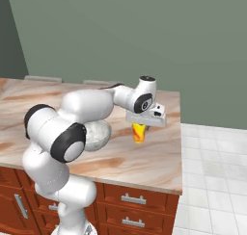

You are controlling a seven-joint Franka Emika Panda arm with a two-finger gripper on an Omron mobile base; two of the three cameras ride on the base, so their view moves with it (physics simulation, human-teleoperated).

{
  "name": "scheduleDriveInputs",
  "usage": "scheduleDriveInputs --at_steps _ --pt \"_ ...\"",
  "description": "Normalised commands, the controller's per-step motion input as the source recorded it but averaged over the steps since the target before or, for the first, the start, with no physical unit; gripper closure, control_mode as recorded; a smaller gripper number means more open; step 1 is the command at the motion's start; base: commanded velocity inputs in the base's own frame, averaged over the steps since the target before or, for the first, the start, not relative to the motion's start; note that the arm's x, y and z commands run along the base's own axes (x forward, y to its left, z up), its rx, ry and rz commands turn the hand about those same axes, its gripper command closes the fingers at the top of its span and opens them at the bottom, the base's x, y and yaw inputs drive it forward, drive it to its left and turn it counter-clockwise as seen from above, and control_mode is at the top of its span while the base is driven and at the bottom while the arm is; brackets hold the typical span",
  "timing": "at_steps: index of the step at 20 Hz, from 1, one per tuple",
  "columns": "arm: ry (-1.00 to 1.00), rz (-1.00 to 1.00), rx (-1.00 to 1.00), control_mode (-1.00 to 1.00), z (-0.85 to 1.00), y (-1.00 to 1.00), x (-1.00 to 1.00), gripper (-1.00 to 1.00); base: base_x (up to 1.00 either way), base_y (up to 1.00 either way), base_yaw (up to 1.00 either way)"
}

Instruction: Pick the cup and bowl and place them in the sink. Then turn on the water.

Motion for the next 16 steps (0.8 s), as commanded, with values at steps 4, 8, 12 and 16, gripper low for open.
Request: scheduleDriveInputs --at_steps 4,8,12,16 --pt "0.00 -0.05 0.01 -1.00 0.40 0.00 -0.25 1.00 0.00 0.00 0.00" --pt "0.00 -0.07 0.02 -1.00 0.36 0.20 -0.33 1.00 0.00 0.00 0.00" --pt "0.00 -0.05 0.00 -1.00 0.40 0.55 -0.13 1.00 0.00 0.00 0.00" --pt "0.00 -0.01 0.00 -1.00 0.47 0.74 0.00 1.00 0.00 0.00 0.00"
